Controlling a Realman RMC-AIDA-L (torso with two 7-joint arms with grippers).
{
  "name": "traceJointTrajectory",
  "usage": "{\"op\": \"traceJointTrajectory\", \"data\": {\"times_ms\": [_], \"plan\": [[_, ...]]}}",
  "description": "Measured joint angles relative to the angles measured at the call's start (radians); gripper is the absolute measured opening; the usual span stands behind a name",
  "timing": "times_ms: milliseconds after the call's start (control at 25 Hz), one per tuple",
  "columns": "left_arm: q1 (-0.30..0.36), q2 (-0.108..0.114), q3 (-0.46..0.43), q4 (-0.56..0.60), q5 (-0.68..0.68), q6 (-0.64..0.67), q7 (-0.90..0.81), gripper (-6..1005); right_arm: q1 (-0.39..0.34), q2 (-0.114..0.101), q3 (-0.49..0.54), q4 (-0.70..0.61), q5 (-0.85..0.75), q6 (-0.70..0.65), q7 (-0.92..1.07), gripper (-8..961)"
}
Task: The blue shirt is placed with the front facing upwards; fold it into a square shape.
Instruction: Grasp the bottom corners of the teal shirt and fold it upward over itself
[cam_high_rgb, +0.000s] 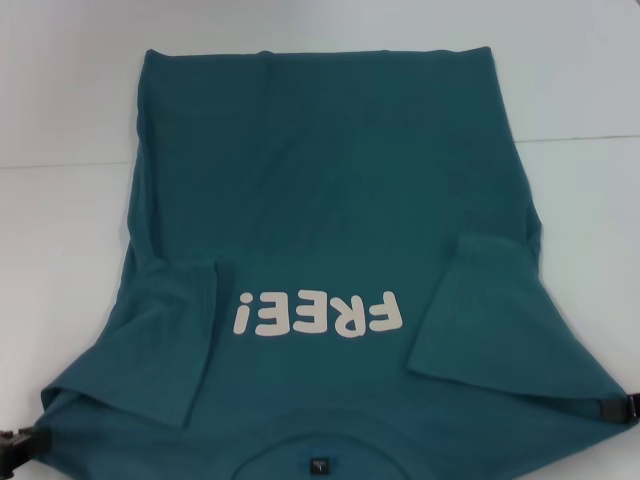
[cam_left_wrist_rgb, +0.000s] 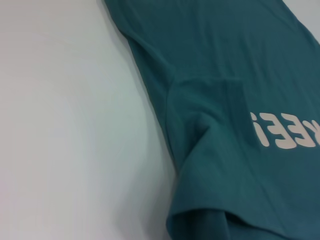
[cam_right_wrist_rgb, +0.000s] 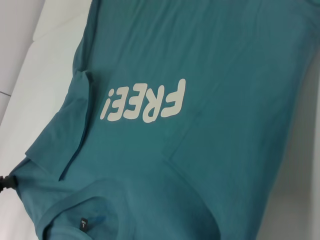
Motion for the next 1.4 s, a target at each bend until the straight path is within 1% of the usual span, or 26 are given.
{"op": "traceJointTrajectory", "data": {"times_ms": [440, 680, 960, 1200, 1400], "plan": [[0.050, -0.001, -0.007, 0.081, -0.026, 0.160, -0.066, 48, -0.055, -0.006, 0.029, 0.014, 0.000, -0.046, -0.039, 111], [0.077, -0.002, -0.006, 0.096, -0.033, 0.198, -0.072, 48, -0.082, -0.012, 0.032, 0.026, -0.001, -0.067, -0.055, 116], [0.112, -0.002, -0.001, 0.112, -0.039, 0.237, -0.073, 49, -0.121, -0.008, 0.045, 0.027, -0.004, -0.081, -0.064, 121], [0.132, -0.001, 0.002, 0.128, -0.056, 0.274, -0.081, 48, -0.138, -0.007, 0.065, 0.028, -0.005, -0.111, -0.062, 125], [0.143, -0.001, 0.003, 0.133, -0.061, 0.278, -0.084, 48, -0.154, -0.011, 0.071, 0.028, -0.010, -0.123, -0.065, 129]]}}
